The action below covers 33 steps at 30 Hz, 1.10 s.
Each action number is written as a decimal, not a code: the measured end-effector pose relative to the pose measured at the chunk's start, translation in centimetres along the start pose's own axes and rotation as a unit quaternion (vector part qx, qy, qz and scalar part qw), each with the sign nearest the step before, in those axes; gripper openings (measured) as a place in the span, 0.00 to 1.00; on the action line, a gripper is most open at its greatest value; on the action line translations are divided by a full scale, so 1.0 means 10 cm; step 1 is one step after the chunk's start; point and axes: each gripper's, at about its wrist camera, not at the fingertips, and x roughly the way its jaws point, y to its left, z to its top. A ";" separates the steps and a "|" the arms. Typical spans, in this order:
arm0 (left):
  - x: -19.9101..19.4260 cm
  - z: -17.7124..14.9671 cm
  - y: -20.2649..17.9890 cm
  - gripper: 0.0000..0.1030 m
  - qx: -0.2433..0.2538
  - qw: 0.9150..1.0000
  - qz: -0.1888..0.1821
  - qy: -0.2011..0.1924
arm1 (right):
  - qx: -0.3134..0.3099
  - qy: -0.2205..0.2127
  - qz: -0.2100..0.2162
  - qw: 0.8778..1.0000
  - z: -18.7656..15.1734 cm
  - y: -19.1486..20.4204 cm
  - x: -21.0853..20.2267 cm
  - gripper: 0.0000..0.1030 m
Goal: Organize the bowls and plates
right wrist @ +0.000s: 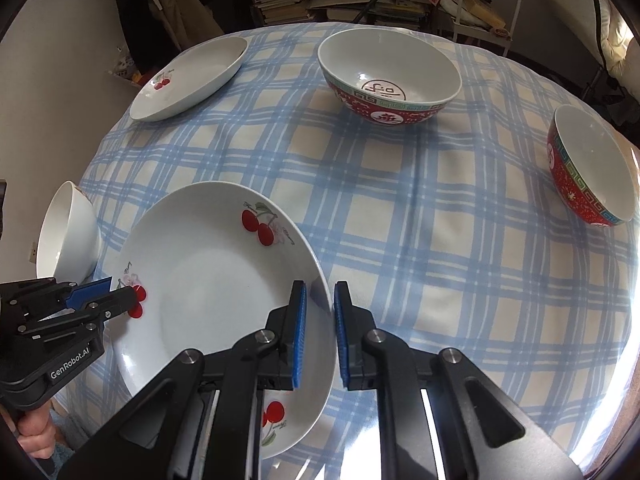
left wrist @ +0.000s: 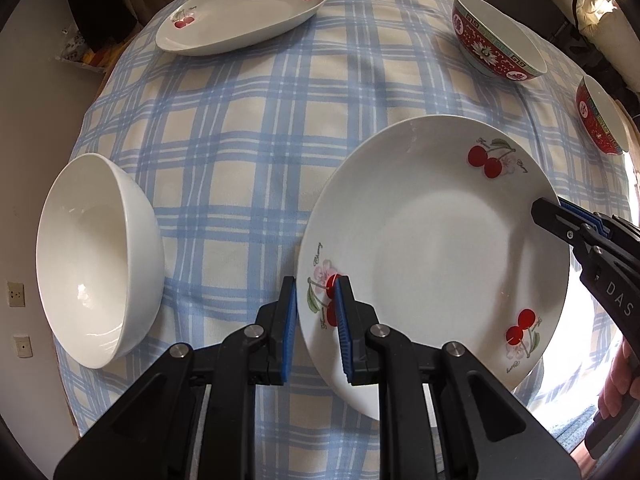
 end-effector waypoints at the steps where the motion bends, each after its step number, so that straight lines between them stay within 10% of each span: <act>1: 0.00 0.00 -0.01 0.18 -0.001 1.000 0.001 0.001 | 0.004 -0.002 0.003 1.000 0.00 -0.01 0.00 0.14; 28: -0.28 0.02 -0.08 0.22 0.030 0.995 0.076 -0.049 | -0.035 -0.052 -0.031 0.998 0.01 0.10 -0.15 0.15; 33: -0.43 0.03 0.03 0.29 0.018 0.994 0.081 -0.070 | -0.039 -0.062 -0.031 0.997 0.00 0.14 -0.24 0.31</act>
